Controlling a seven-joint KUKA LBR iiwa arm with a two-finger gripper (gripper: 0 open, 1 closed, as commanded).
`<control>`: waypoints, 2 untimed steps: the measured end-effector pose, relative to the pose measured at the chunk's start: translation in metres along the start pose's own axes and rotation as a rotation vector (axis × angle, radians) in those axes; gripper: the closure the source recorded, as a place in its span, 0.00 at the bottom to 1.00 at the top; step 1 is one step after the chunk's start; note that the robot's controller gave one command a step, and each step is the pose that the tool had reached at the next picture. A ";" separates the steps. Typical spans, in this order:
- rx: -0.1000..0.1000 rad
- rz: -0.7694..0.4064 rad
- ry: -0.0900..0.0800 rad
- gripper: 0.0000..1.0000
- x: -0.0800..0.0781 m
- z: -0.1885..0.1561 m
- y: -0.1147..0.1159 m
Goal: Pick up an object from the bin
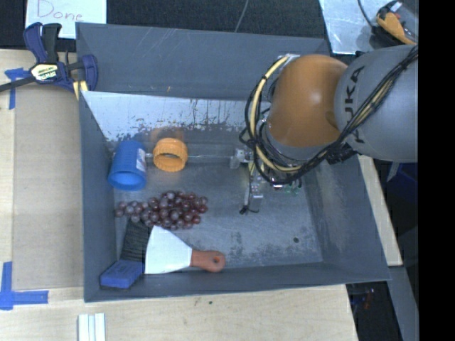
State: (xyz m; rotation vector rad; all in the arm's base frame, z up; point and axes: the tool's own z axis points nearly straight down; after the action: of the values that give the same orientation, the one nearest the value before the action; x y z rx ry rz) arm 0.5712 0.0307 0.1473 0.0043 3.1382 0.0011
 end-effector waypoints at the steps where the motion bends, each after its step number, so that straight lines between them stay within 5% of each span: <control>1: 0.000 0.000 0.000 0.00 0.000 0.000 0.000; 2: -0.001 -0.099 0.002 0.00 -0.013 0.044 0.041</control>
Offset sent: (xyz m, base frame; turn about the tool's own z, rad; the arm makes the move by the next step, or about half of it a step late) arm 0.0125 0.0395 -0.0422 -0.0977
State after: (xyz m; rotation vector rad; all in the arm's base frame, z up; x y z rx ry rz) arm 0.5840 0.0713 0.1035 -0.1519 3.1362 0.0022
